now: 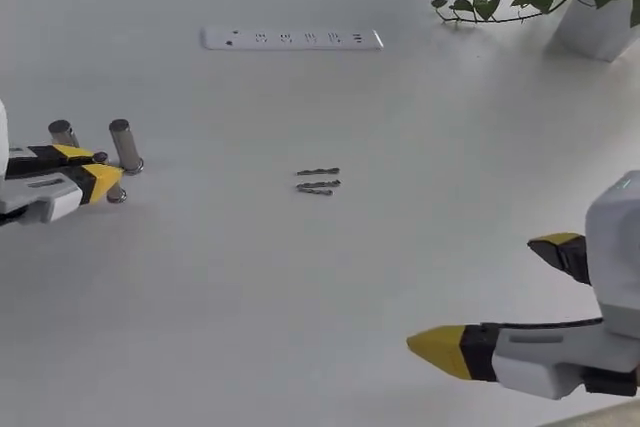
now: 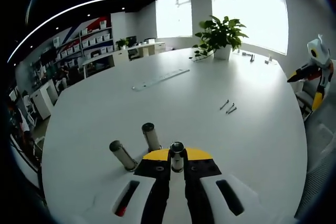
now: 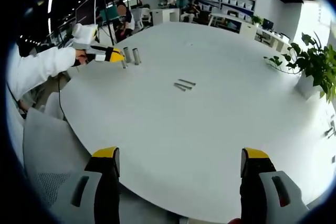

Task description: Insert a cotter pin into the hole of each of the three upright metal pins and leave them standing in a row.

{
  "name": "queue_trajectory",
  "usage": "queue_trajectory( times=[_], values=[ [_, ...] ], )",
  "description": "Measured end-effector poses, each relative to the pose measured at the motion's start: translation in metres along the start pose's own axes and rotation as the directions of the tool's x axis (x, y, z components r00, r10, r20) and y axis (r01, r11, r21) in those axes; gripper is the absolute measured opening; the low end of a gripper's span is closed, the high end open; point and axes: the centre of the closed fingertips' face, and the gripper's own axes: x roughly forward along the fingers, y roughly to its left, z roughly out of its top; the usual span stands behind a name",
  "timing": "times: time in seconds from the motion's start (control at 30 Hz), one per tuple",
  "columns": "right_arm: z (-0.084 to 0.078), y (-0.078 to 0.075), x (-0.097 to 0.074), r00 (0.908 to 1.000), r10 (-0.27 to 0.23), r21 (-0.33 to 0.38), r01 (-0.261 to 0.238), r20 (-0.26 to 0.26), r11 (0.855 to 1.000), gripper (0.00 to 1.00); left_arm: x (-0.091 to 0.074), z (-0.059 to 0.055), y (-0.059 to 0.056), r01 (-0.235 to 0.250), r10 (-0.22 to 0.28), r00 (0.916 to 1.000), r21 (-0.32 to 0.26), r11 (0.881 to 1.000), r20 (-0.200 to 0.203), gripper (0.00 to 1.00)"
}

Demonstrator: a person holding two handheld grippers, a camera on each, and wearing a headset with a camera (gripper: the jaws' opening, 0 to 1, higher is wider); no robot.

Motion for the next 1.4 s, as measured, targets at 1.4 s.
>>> queue_trajectory(
  times=[1.4],
  values=[
    [-0.012, -0.003, -0.012, 0.9979, -0.014, 0.056, 0.011, 0.064, 0.998, 0.94, 0.007, -0.008, -0.131, 0.177, -0.176, 0.9842, 0.088, 0.98, -0.022, 0.07]
  ],
)
